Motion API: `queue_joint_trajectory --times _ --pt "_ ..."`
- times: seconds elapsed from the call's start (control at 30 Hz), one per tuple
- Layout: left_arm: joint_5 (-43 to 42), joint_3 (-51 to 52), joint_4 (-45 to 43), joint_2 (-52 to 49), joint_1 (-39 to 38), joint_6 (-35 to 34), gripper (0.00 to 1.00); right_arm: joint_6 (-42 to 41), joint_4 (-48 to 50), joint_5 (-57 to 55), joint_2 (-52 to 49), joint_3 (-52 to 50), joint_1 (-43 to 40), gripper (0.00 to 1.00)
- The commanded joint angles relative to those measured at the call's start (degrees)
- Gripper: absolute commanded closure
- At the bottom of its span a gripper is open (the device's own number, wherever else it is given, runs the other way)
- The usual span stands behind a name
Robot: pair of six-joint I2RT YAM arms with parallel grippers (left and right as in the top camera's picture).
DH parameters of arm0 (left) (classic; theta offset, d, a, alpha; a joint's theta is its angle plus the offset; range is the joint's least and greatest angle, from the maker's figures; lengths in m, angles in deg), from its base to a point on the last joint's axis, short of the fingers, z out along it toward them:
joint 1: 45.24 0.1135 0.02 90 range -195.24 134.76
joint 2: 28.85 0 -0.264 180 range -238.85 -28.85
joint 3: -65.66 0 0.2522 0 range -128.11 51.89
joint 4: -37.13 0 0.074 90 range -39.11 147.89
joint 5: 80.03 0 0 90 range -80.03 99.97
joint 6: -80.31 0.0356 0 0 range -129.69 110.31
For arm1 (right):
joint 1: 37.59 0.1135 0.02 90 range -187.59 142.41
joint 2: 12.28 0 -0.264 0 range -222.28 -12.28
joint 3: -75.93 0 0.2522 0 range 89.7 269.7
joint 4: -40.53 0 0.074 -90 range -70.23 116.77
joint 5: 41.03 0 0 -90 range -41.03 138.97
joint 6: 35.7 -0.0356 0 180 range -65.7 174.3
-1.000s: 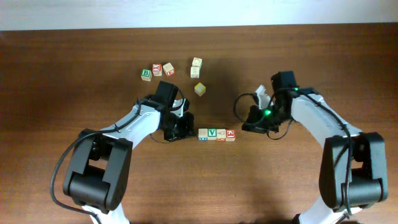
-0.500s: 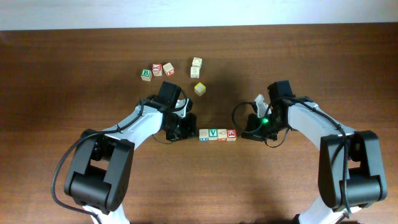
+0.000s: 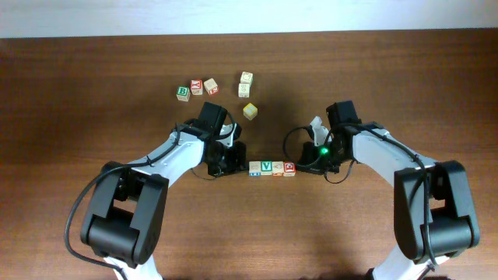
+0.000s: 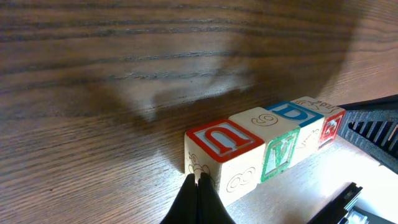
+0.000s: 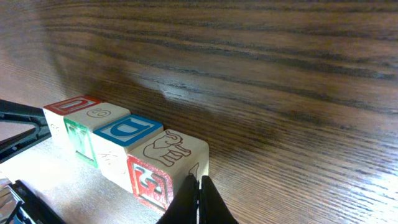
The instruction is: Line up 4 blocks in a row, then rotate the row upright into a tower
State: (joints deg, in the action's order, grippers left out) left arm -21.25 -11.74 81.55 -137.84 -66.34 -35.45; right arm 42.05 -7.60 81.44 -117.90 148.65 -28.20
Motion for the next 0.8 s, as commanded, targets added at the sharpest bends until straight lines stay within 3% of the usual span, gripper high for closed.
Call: queue_joint_trajectory --times 0.0,0.77 --pt "0.24 0.61 -0.07 -0.09 -0.28 1.14 1.00 -0.26 0.13 0.74 -0.68 -0.57 0.52 0.95" --pt "2.99 0.59 -2.01 -0.07 -0.28 0.17 1.00 1.25 -2.14 2.93 -0.39 0.24 0.52 0.96"
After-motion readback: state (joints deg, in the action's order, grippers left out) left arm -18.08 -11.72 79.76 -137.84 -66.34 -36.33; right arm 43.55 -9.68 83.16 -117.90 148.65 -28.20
